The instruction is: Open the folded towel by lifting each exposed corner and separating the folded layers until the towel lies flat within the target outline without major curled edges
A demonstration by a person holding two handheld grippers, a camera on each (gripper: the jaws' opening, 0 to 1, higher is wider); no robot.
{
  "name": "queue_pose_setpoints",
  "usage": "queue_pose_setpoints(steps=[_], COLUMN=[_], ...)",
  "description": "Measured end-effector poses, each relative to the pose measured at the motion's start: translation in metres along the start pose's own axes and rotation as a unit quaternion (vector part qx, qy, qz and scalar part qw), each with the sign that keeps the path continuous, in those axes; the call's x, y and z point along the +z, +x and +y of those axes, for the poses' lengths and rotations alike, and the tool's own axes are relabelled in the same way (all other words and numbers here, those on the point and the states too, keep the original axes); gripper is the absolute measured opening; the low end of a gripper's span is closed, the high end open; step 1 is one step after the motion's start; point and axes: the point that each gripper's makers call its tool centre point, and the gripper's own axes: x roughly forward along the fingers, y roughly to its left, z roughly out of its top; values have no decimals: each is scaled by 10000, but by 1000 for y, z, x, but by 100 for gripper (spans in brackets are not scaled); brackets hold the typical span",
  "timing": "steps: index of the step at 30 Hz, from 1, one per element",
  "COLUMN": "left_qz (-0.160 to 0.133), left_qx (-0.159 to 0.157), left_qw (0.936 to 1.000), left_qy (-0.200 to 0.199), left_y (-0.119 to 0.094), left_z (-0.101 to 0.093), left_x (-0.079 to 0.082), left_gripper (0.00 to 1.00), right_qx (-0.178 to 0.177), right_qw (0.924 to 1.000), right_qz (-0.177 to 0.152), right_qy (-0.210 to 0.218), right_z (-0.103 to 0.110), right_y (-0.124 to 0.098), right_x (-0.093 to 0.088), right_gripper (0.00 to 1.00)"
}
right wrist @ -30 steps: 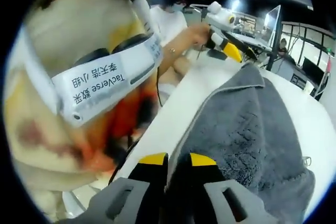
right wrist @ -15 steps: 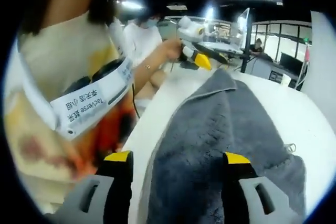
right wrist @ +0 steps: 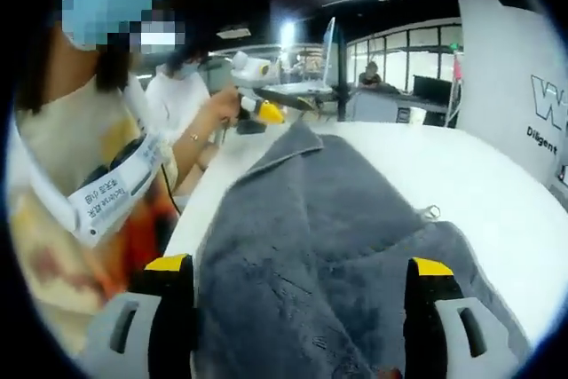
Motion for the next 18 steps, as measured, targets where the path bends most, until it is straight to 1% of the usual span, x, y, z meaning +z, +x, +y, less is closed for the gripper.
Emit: queue_pose_setpoints(steps=[2, 4, 6, 8, 9, 10, 11, 14, 16, 18], left_qz=[16, 31, 66, 131, 159, 191, 209, 243, 316, 386], left_qx=[32, 107, 152, 203, 211, 214, 201, 219, 259, 311], left_qw=[9999, 9997, 9996, 9995, 9995, 9995, 9996, 9994, 9991, 9988], left_qy=[-133, -196, -223, -192, -168, -114, -74, -98, -81, -42], left_y=[6, 11, 14, 17, 18, 20, 22, 27, 30, 32], left_z=[8, 18, 24, 30, 32, 34, 36, 40, 44, 49], left_x=[-1, -1, -1, -2, -3, -3, -3, -4, -6, -8], left_gripper=[99, 99, 98, 98, 98, 98, 98, 98, 96, 95], right_qx=[-213, -564, -828, -1149, -1245, -1444, -1575, -1752, -1989, -2161], right_qw=[9998, 9983, 9960, 9912, 9895, 9863, 9839, 9805, 9766, 9734], right_qz=[12, -21, -110, -177, -219, -265, -262, -212, -35, 68], right_qy=[46, 171, 327, 633, 708, 751, 804, 867, 813, 762], right_z=[-13, -28, -42, -58, -64, -77, -83, -96, -107, -116], right_y=[-6, -12, -19, -28, -32, -39, -44, -54, -64, -71], right_x=[-4, -9, -10, -15, -15, -17, -21, -29, -37, -40], right_gripper=[99, 99, 99, 99, 99, 99, 99, 99, 99, 99])
